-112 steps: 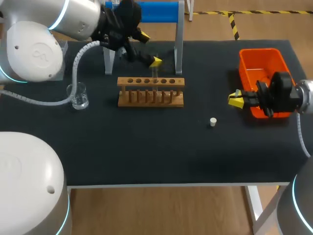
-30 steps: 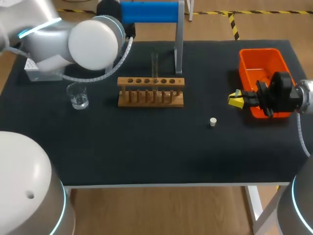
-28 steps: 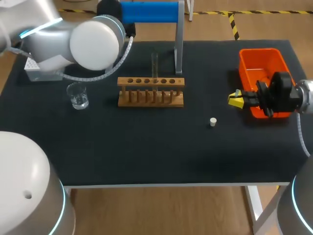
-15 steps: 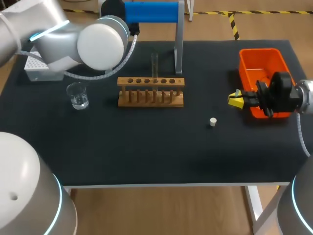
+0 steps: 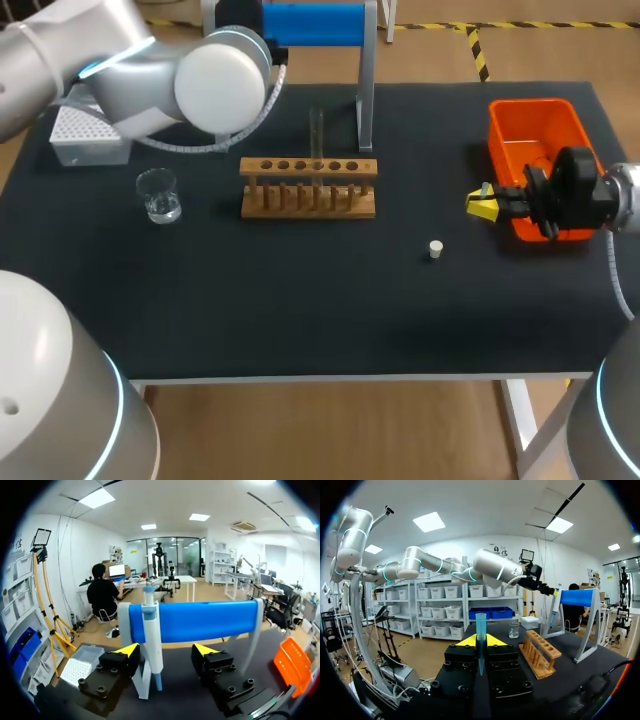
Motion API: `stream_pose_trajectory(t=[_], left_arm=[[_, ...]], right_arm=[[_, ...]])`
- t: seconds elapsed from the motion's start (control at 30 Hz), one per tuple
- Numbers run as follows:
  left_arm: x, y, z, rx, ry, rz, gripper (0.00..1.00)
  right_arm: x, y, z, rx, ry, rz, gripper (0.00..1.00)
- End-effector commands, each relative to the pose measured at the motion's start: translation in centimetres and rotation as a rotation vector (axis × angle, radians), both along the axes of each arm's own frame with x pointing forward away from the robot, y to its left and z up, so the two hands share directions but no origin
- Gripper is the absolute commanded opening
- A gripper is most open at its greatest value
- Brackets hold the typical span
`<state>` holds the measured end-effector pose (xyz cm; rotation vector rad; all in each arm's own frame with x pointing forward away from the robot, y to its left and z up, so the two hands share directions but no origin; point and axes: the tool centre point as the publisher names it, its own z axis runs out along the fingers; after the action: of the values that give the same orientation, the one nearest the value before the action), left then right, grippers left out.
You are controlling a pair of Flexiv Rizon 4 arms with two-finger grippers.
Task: Invert the test tube, pick up the pipette, mount the tip to pipette, aspirate from beaker and dispense into the tube, eject the tip, return the pipette, and cap with the stopper.
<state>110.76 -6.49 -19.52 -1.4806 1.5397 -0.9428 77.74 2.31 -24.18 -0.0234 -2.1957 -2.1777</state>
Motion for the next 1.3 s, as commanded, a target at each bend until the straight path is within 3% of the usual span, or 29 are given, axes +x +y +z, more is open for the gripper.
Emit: stream_pose_trajectory(t=[0.03, 0.4, 0.67, 1.3], left_arm=[[1.1, 0.0, -0.1, 0.001, 0.001, -0.002, 0.62], [2.5, 0.8, -0.1, 0.03, -0.012, 0.004, 0.73], [3.4, 1.3, -0.6, 0.032, -0.016, 0.006, 0.68], [5.3, 1.6, -0.9, 0.0, -0.034, 0.025, 0.68]], right_arm=[[-0.1, -0.1, 0.0, 0.0, -0.001, 0.001, 0.0], [-0.1, -0.1, 0.0, 0.0, -0.001, 0.001, 0.0], [-0.1, -0.1, 0.0, 0.0, -0.001, 0.001, 0.0], [-0.1, -0.1, 0.0, 0.0, -0.001, 0.001, 0.0]])
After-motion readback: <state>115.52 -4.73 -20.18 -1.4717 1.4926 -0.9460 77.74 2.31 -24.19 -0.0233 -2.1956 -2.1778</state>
